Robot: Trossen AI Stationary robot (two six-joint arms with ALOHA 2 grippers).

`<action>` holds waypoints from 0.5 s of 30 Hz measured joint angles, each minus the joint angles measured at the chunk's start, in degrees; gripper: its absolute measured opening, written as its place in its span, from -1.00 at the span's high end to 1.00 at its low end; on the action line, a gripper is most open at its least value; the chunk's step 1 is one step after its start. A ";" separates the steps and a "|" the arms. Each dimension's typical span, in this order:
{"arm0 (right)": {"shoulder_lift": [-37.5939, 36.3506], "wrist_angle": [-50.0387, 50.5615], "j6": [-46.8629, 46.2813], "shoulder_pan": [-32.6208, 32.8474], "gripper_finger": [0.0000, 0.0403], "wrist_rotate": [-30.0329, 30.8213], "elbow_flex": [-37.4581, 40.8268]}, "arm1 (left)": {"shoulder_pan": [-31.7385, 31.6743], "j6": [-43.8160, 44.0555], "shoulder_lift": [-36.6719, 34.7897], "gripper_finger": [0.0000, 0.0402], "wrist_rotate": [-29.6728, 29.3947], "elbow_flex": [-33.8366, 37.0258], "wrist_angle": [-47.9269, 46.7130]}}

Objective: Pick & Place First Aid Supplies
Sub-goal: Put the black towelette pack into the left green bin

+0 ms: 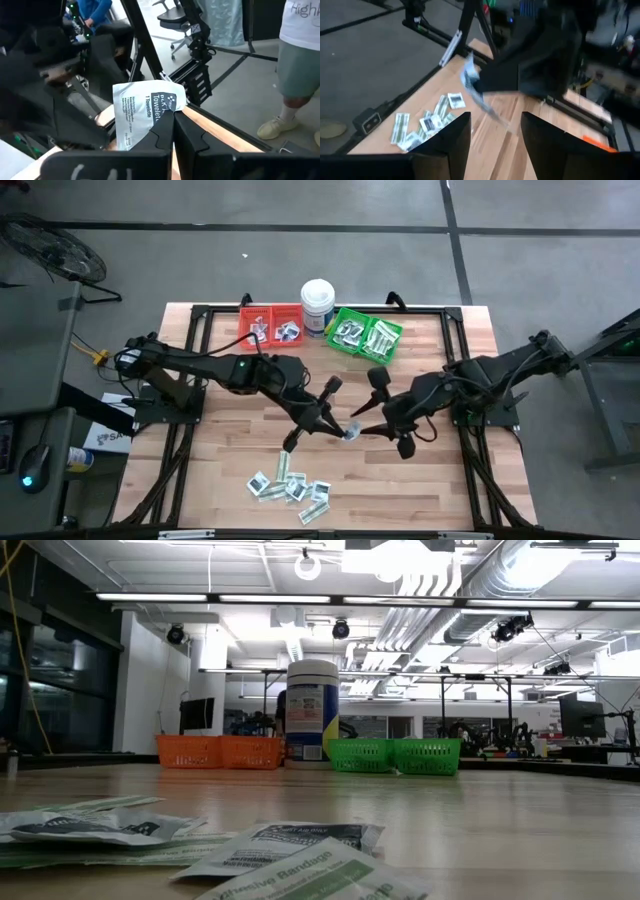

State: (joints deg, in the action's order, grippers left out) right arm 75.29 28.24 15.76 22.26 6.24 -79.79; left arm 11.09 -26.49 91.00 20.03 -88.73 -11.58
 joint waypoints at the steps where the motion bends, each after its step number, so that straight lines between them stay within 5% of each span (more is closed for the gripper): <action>1: 0.00 -0.83 0.32 0.12 0.17 -0.09 0.00 | 0.00 -0.01 0.00 1.00 -0.02 0.00 0.01; 15: 2.54 -3.72 1.17 0.31 0.23 -1.22 0.02 | 0.02 0.01 0.01 1.00 -1.11 0.00 1.13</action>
State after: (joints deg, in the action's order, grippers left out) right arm 77.82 24.52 16.93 22.57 5.02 -79.77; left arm 11.11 -26.48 91.01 18.93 -88.73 -10.45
